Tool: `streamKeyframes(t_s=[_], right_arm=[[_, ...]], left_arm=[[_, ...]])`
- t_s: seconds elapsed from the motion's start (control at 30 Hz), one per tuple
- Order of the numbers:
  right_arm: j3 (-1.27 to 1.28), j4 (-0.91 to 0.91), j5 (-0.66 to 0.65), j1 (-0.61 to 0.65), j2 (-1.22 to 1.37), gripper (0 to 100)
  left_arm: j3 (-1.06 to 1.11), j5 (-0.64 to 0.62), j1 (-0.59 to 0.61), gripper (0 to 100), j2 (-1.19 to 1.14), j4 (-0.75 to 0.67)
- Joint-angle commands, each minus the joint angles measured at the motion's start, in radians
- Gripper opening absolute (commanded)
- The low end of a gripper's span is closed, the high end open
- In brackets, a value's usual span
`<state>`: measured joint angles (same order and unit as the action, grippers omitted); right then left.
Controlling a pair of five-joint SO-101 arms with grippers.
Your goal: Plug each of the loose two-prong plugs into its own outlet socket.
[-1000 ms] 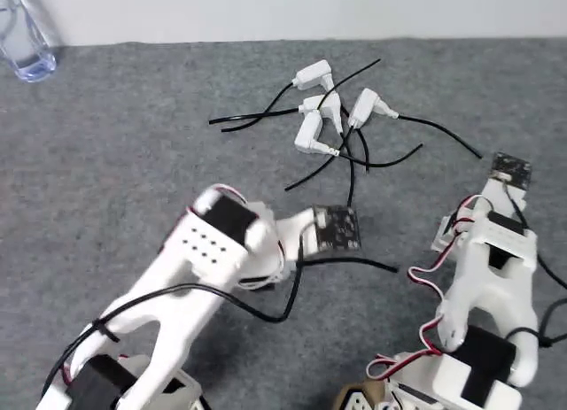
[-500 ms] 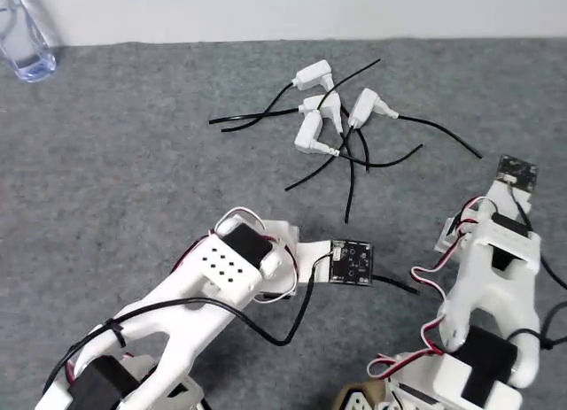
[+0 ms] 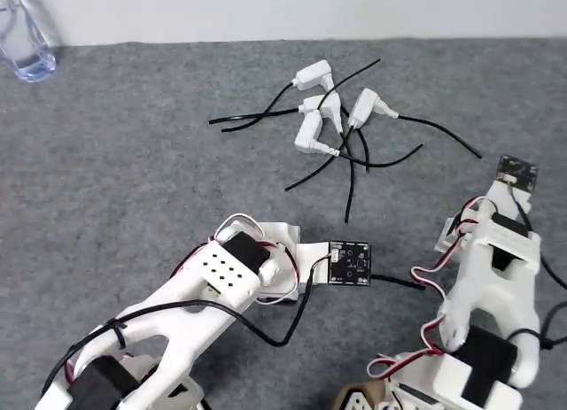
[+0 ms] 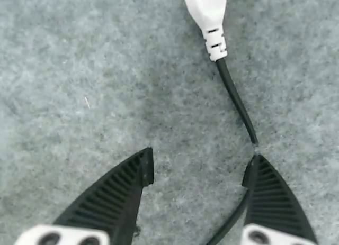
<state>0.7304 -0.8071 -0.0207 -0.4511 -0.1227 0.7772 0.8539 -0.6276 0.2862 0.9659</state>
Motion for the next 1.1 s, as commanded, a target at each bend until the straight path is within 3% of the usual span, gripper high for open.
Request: streamKeyframes(t_s=[0.0,0.23,0.3,0.4,0.53,0.87,1.07], right_arm=[[-0.054,0.019,0.008,-0.004,-0.041,27.0],[-0.054,0.019,0.008,-0.002,-0.041,27.0],[-0.061,0.021,0.002,0.01,-0.042,27.0],[-0.089,0.028,-0.014,0.016,-0.042,27.0],[-0.14,0.025,-0.146,0.019,-0.042,27.0],[-0.362,-0.096,-0.502,-0.027,-0.025,27.0],[-0.534,-0.193,-0.569,-0.085,0.147,27.0]], left_arm=[[-0.007,0.009,-0.003,26,0.04,-0.021],[-0.028,0.005,0.005,26,0.054,-0.012],[-0.094,-0.015,0.023,26,0.071,0.06],[-0.234,-0.178,0.049,26,0.118,0.172],[-0.377,-0.368,0.144,26,0.21,0.31],[-0.344,-0.431,0.632,26,0.601,0.422],[-0.033,-0.433,0.939,26,0.882,0.374]])
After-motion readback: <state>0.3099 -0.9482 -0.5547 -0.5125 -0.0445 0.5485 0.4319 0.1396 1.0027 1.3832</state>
